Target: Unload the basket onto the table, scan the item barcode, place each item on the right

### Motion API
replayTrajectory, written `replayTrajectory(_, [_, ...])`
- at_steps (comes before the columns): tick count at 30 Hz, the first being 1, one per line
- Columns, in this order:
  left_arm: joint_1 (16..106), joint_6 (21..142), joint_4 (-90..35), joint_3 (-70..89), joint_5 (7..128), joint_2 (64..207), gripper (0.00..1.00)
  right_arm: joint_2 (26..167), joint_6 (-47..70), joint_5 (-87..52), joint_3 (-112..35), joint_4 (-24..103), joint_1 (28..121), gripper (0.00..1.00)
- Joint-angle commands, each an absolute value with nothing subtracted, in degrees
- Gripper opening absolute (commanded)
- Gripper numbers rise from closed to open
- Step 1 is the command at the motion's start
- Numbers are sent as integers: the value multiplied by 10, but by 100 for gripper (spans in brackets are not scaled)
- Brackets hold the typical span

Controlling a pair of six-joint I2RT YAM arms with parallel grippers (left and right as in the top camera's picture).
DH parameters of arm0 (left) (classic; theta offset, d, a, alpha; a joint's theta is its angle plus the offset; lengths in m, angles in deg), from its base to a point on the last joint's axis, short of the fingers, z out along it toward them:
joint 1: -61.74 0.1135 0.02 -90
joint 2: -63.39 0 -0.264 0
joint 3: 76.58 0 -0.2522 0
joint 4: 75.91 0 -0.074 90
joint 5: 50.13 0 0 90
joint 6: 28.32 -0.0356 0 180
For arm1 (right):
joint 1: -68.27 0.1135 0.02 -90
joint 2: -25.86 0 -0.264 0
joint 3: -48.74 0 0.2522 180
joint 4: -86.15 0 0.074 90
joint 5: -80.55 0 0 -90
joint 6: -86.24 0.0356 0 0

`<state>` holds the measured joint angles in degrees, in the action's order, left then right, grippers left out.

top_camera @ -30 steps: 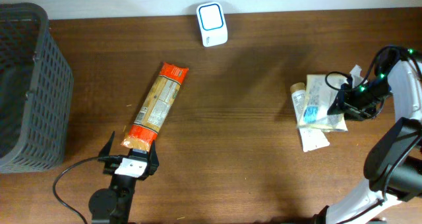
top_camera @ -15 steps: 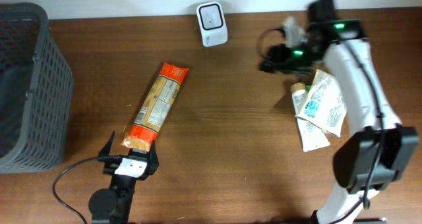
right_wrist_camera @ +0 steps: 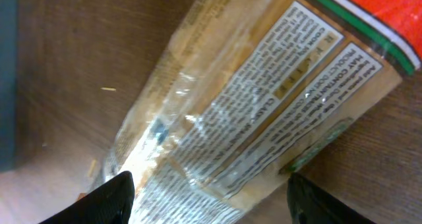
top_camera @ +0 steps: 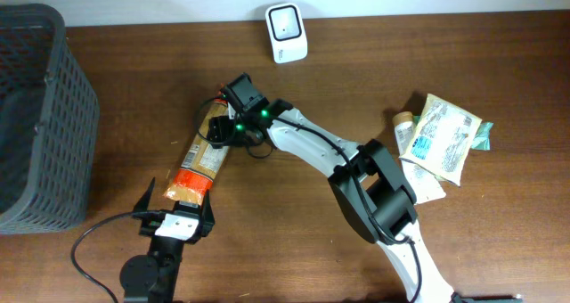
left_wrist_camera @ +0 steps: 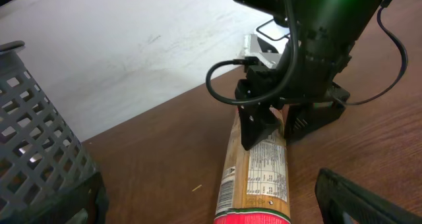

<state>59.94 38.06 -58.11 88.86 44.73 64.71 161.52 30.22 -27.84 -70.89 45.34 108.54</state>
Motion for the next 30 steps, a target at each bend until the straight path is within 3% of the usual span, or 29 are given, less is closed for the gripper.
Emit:
replayTrajectory(1, [600, 374, -580, 891, 445, 645, 99, 1645, 313, -265, -711, 449, 1085, 69])
replayTrajectory(3, [600, 373, -580, 891, 445, 645, 99, 1671, 312, -265, -710, 449, 1090, 68])
replayTrajectory(4, [600, 374, -580, 891, 445, 645, 99, 1679, 312, -266, -710, 447, 1092, 58])
replayTrajectory(7, [600, 374, -580, 891, 445, 645, 99, 1681, 308, -265, -711, 436, 1089, 17])
replayTrajectory(9, [600, 374, -580, 891, 445, 645, 99, 1673, 288, -275, -711, 409, 1074, 4])
replayTrajectory(10, [600, 374, -580, 891, 445, 645, 99, 1657, 245, -296, -711, 386, 1060, 4])
replayTrajectory(14, [600, 374, -580, 891, 445, 645, 99, 1555, -24, -358, -711, 193, 978, 4])
replayTrajectory(17, [600, 374, -580, 891, 445, 645, 99, 1542, -125, -358, -711, 100, 927, 6])
replayTrajectory(19, [600, 374, -580, 891, 445, 645, 99, 1543, -135, -358, -711, 87, 915, 44])
replayTrajectory(22, [600, 373, -580, 891, 445, 645, 99, 1543, -171, -358, -711, 58, 898, 62])
replayTrajectory(30, [600, 374, -580, 891, 445, 645, 99, 1586, -246, -485, -659, 45, 868, 62])
